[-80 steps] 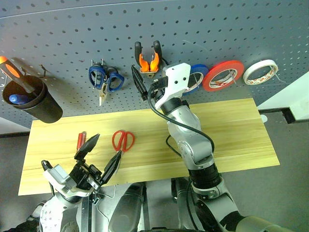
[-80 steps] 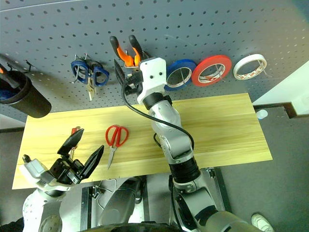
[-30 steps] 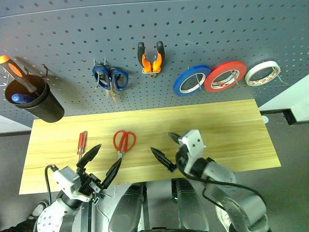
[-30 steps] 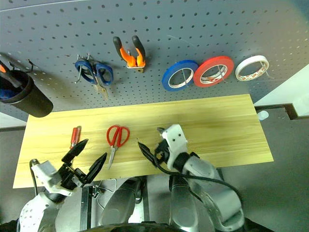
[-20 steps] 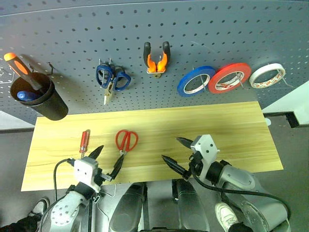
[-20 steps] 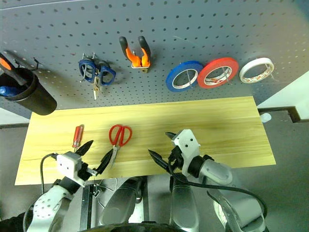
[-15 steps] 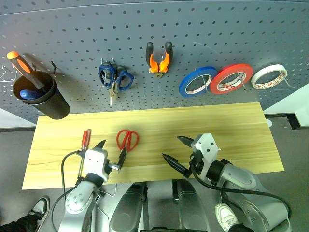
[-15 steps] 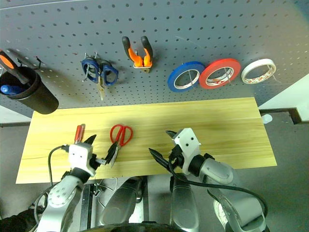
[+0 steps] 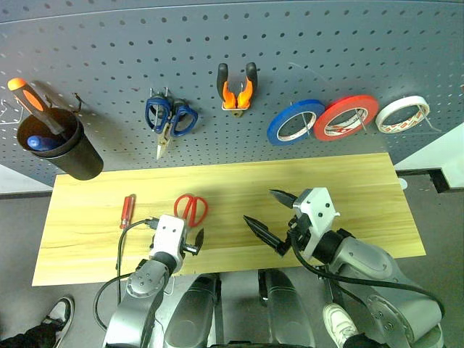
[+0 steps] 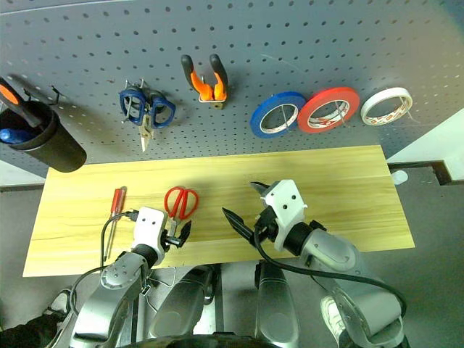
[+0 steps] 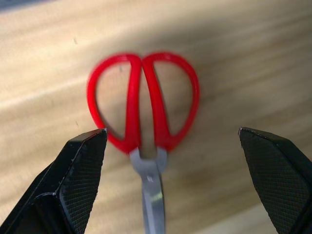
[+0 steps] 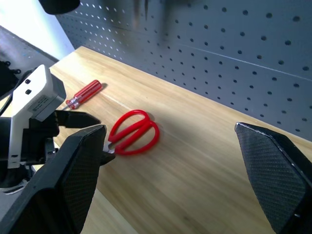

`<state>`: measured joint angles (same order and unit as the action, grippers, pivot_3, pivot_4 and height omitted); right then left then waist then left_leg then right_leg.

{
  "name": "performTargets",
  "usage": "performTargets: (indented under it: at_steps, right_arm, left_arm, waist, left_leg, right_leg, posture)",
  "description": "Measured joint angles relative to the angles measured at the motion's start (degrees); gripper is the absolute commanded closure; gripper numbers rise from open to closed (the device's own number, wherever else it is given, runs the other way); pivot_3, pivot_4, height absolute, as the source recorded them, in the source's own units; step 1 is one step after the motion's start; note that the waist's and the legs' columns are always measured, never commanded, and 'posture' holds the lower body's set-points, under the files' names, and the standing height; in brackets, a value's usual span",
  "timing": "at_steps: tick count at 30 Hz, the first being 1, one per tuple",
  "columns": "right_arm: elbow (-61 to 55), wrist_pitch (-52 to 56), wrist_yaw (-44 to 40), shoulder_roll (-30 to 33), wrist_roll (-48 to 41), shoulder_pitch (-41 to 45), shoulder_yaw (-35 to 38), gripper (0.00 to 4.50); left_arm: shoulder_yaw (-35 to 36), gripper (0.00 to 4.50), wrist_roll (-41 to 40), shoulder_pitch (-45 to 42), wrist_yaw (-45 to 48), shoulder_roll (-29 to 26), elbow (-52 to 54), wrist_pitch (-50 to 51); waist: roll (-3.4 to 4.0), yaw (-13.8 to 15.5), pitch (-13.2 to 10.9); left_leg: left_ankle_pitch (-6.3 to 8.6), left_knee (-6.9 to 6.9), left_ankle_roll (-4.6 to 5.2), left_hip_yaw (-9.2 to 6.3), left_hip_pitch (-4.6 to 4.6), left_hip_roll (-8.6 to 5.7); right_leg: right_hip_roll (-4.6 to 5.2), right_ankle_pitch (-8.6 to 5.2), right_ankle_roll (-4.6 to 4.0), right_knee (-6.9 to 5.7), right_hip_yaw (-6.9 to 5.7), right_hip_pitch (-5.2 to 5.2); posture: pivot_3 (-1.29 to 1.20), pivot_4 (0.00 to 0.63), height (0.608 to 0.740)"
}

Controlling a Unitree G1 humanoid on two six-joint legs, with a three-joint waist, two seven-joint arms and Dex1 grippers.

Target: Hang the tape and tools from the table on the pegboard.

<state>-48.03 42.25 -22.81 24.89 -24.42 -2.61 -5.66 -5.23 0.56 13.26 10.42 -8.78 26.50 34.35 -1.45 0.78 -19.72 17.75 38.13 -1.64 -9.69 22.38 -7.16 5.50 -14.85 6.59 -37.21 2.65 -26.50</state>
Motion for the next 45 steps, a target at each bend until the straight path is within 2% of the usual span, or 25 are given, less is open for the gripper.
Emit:
performTargets:
  at_steps: [4,20,45]
  right_arm:
    - [-0.01,0.25,0.3,0.44,-0.41,-0.95,0.43,0.07]
    - [-3.65,2.53,1.4,1.69,-5.17,-1.41,4.2,0.07]
    - [-5.8,3.7,3.78,4.35,-8.03,-2.94,6.22,0.07]
  left_arm:
    - [0.55,0.0,-0.07,-1.51,-1.22,0.54,0.58,5.43]
    - [1.42,0.0,-0.06,-4.55,-3.13,1.0,-1.6,12.46]
    - [-0.76,0.0,0.34,-7.98,-4.93,1.99,-6.86,11.43]
  waist:
    - [0.0,-0.01,0.0]
    - [-0.01,-0.08,0.01]
    - [-0.01,-0.17,0.01]
  left_leg:
    - [-0.01,0.0,-0.01,0.0,-0.01,0.0]
    - [0.0,0.04,-0.01,0.02,0.0,0.0]
    - [0.0,0.06,0.0,0.04,-0.01,0.0]
  right_leg:
    - [-0.01,0.0,0.0,-0.03,-0.01,0.0]
    - [0.0,0.02,-0.01,-0.04,0.0,0.0]
    - [0.0,0.03,-0.01,-0.05,0.0,0.02]
  posture:
    - [0.02,0.342,0.727]
    - [-0.01,0.348,0.727]
    - [-0.03,0.368,0.727]
